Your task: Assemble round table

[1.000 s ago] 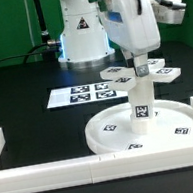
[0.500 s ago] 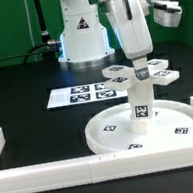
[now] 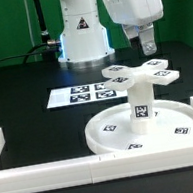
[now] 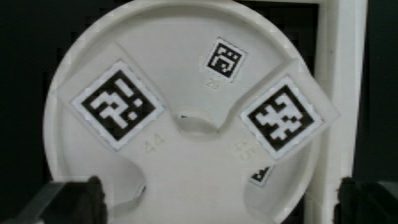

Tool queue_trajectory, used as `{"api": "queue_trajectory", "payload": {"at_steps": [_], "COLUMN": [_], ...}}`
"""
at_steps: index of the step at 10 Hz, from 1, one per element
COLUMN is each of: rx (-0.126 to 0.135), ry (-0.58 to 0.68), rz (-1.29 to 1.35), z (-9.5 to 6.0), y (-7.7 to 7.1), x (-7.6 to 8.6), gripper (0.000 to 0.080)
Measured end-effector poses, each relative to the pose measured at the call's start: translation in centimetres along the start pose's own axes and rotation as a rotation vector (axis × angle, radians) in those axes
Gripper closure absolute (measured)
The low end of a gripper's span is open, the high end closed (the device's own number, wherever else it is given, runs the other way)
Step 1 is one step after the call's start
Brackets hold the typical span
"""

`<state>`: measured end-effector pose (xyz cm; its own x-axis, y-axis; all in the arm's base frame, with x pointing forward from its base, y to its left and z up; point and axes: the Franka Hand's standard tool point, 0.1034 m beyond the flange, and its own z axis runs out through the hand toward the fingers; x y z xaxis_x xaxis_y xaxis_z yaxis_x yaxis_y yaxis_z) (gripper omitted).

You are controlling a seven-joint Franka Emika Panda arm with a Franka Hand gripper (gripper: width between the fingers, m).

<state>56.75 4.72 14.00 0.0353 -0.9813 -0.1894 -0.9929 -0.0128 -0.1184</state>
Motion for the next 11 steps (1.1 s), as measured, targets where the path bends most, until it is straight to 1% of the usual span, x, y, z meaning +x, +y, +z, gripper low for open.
{"api": "queue_trajectory", "payload": {"at_steps": [1, 2, 3, 4, 5, 6, 9, 10, 11], "rx": [0.000, -0.013, -0.058, -0.129, -0.135, -0.136, -0.136, -0.140, -0.168], "ry": [0.000, 0.006, 0.006, -0.016, -0.031, -0.040, -0.054, -0.055, -0.042], "rz": [-0.007, -0.158, -0.352, -0.556, -0.719, -0.817, -1.020, -1.106, -1.283], "z": [0.0, 0.2, 0.6, 0.4, 0.2, 0.3, 0.4, 0.4, 0.5], "y": [0.0, 0.1, 0.4, 0.2, -0.7, -1.0, -0.9, -0.8, -0.7], "x": [0.0, 0.0, -0.1, -0.4, -0.4, -0.2, -0.2, -0.2, -0.3], "gripper": [0.0150, 0.0150, 0.0150, 0.0150, 0.0150, 0.0150, 0.0150, 0.0150, 0.0150]}}
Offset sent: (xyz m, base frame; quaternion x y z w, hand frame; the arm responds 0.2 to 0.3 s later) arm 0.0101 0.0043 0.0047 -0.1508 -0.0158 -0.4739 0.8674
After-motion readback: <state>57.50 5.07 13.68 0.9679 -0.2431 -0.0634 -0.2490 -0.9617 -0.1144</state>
